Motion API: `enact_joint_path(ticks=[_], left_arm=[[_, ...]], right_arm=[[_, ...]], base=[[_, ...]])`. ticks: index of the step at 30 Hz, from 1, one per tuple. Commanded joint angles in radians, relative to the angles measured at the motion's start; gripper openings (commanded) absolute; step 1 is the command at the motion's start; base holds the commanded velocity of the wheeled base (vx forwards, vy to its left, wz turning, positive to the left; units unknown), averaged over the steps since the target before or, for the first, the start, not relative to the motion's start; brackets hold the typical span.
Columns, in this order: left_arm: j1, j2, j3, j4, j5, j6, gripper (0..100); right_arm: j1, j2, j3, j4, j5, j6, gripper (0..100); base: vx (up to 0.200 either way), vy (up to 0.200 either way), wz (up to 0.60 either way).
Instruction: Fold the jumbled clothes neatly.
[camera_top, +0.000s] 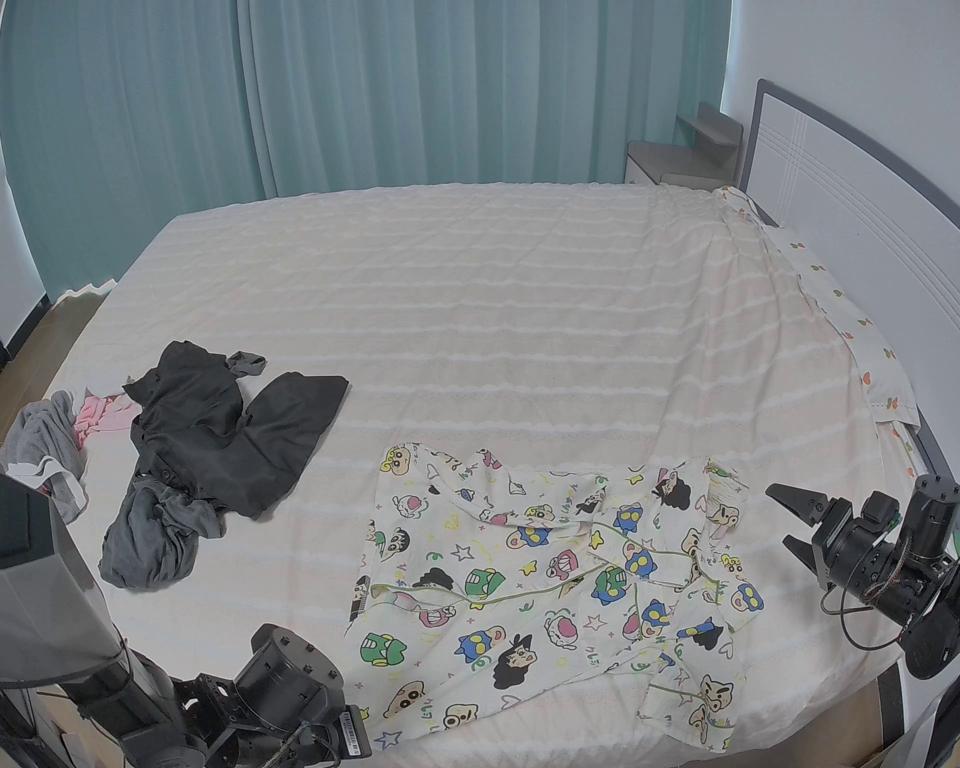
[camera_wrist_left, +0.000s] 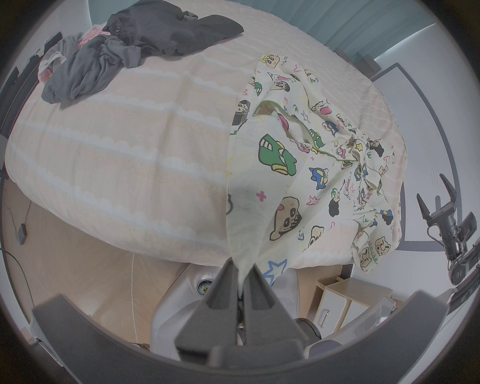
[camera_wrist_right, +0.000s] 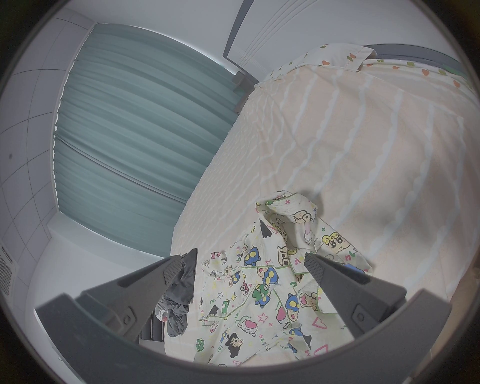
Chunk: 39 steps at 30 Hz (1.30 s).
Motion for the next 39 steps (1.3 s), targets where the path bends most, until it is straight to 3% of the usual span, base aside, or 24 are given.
enact_joint_path(ticks=[1,6,13,14,17,20,22,23,24,26,30,33,34,39], left_arm=[[0.0,-0.013,0.015,0.0,-0.002,-0.001,100],[0.0,-0.008,0.017,0.0,-0.002,-0.02,100],[0.057,-0.12,0.015,-0.043,0.009,-0.086,100],[0.124,-0.221,0.009,-0.047,-0.01,-0.09,100],[0.21,-0.329,0.009,-0.049,-0.099,-0.092,100],[0.293,-0.432,0.018,-0.049,-0.2,-0.104,100],[0.371,-0.527,0.02,-0.047,-0.335,-0.135,100],[0.381,-0.539,0.02,-0.047,-0.352,-0.139,100],[0.427,-0.605,0.02,-0.044,-0.442,-0.176,100],[0.437,-0.64,0.021,-0.043,-0.505,-0.204,100],[0.436,-0.629,0.023,-0.043,-0.511,-0.213,100],[0.436,-0.622,0.024,-0.043,-0.511,-0.216,100],[0.436,-0.521,0.037,-0.054,-0.511,-0.208,100],[0.437,-0.438,0.084,-0.119,-0.514,-0.211,100]], right_arm=[[-0.002,0.008,0.018,-0.001,0.0,0.002,100],[0.011,-0.005,0.018,-0.001,0.006,0.005,100],[0.121,0.036,0.001,-0.011,0.003,0.026,100],[0.13,0.091,-0.061,-0.014,-0.001,0.019,100],[0.132,0.157,-0.165,0.015,0.002,-0.024,100],[0.135,0.212,-0.252,0.136,0.0,-0.099,100],[0.143,0.228,-0.34,0.253,-0.001,-0.118,100],[0.144,0.229,-0.35,0.266,-0.001,-0.118,100],[0.152,0.232,-0.406,0.337,-0.004,-0.119,100],[0.159,0.246,-0.476,0.409,-0.023,-0.129,100],[0.156,0.277,-0.568,0.533,-0.081,-0.184,100],[0.156,0.281,-0.573,0.538,-0.084,-0.199,100],[0.138,0.303,-0.579,0.542,-0.106,-0.29,100],[0.15,0.285,-0.558,0.546,-0.142,-0.323,100]], base=[[0.0,0.0,0.0],[0.0,0.0,0.0],[0.0,0.0,0.0],[0.0,0.0,0.0],[0.0,0.0,0.0],[0.0,0.0,0.0],[0.0,0.0,0.0],[0.0,0.0,0.0],[0.0,0.0,0.0],[0.0,0.0,0.0],[0.0,0.0,0.0],[0.0,0.0,0.0],[0.0,0.0,0.0],[0.0,0.0,0.0]])
